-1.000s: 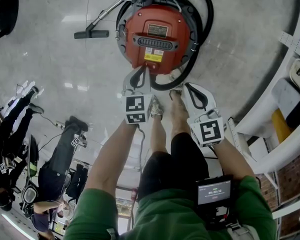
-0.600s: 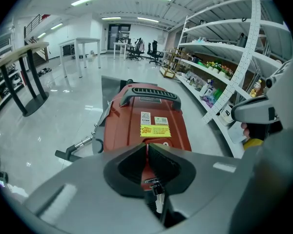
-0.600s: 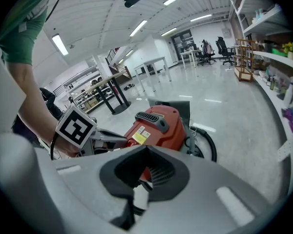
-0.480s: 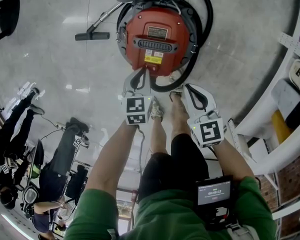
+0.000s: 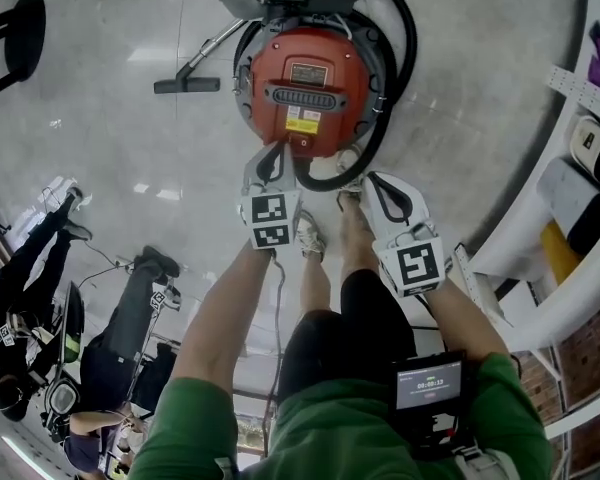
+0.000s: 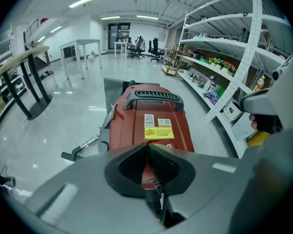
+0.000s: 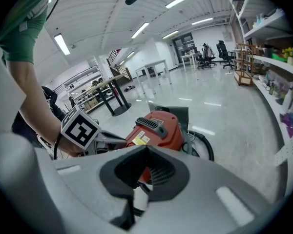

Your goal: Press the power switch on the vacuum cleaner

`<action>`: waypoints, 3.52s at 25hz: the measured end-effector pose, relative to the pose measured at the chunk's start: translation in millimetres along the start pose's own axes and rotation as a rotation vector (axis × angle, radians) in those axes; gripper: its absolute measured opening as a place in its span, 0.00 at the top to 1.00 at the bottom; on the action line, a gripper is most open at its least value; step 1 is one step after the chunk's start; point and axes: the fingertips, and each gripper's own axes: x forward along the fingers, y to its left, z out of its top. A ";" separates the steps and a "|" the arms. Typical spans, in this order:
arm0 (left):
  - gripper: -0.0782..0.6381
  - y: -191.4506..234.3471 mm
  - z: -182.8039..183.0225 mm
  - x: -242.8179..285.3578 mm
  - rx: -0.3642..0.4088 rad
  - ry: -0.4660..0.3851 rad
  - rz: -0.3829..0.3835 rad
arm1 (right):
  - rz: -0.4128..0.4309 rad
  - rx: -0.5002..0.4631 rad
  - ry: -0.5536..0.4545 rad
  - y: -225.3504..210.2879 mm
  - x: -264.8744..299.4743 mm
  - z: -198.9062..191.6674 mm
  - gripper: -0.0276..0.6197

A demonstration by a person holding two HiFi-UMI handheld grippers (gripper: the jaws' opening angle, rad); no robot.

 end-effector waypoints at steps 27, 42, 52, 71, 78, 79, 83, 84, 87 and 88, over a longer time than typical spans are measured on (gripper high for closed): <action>0.88 -37.4 68.1 -197.4 0.053 -0.262 -0.049 | -0.112 -0.075 -0.186 73.8 -126.5 89.9 0.95; 0.88 -70.2 104.9 -361.3 0.063 -0.540 -0.095 | -0.184 -0.125 -0.406 147.8 -248.4 161.9 0.95; 0.88 -81.4 102.3 -467.2 0.049 -0.714 -0.124 | -0.229 -0.158 -0.494 210.7 -318.0 166.2 0.95; 0.88 -64.8 39.8 -578.0 0.032 -0.848 -0.144 | -0.303 -0.176 -0.570 306.4 -386.6 126.1 0.95; 0.88 -64.4 23.8 -603.2 0.020 -0.855 -0.153 | -0.314 -0.180 -0.568 328.6 -403.2 112.5 0.95; 0.88 -65.9 24.8 -606.6 0.016 -0.857 -0.151 | -0.314 -0.181 -0.571 329.5 -405.6 112.4 0.95; 0.88 -72.9 27.1 -611.1 0.030 -0.884 -0.151 | -0.308 -0.193 -0.581 330.4 -413.5 113.3 0.95; 0.88 -76.8 29.0 -612.5 0.031 -0.889 -0.154 | -0.308 -0.196 -0.581 329.7 -416.6 113.1 0.95; 0.88 -90.4 34.4 -615.4 0.024 -0.884 -0.161 | -0.306 -0.200 -0.583 327.3 -427.2 111.1 0.95; 0.88 -95.7 36.6 -616.9 0.019 -0.880 -0.164 | -0.306 -0.201 -0.586 326.4 -430.7 110.2 0.95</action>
